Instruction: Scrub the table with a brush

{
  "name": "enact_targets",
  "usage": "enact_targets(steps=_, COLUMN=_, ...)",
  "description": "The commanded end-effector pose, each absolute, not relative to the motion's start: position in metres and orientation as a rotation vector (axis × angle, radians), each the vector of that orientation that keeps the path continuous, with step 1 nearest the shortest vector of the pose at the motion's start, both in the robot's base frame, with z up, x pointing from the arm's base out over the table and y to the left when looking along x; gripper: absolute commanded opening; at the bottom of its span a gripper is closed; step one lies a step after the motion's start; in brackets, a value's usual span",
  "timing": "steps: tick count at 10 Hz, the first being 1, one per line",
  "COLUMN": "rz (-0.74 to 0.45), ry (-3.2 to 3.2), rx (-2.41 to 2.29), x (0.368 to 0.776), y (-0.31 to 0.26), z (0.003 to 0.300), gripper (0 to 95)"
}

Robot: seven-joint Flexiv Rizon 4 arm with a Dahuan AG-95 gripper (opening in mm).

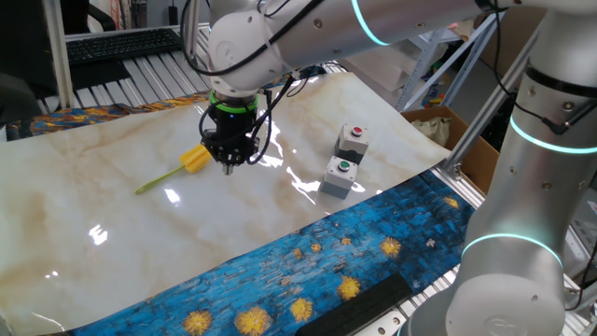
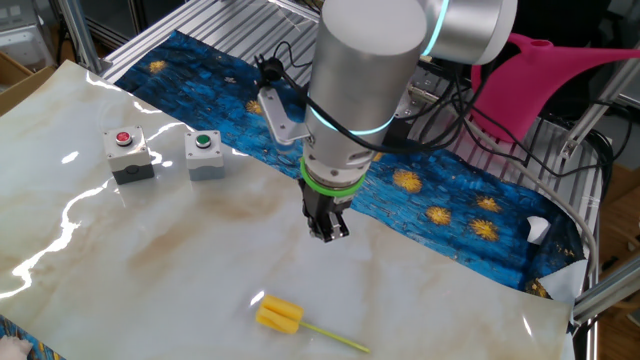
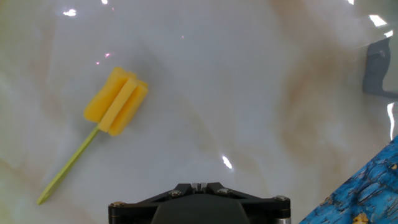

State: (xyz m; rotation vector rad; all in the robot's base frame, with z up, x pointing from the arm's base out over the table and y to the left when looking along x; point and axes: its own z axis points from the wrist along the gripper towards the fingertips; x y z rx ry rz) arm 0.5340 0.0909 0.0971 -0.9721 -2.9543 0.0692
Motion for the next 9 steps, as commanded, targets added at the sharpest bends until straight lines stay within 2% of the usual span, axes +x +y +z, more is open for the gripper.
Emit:
enact_targets(steps=1, rz=0.069, ry=-2.925, rx=-1.02, x=0.533, y=0.091, z=0.097, gripper=0.0)
enact_targets(steps=7, rz=0.059, ry=-2.834, rx=-1.201, x=0.534, y=0.099, z=0.094, gripper=0.0)
enact_targets(steps=8, rz=0.05, ry=-2.815, rx=-1.237, x=0.535, y=0.106, z=0.092, gripper=19.0)
enact_targets(steps=9, rz=0.049, ry=-2.796, rx=-1.279, x=0.536, y=0.113, z=0.09, gripper=19.0)
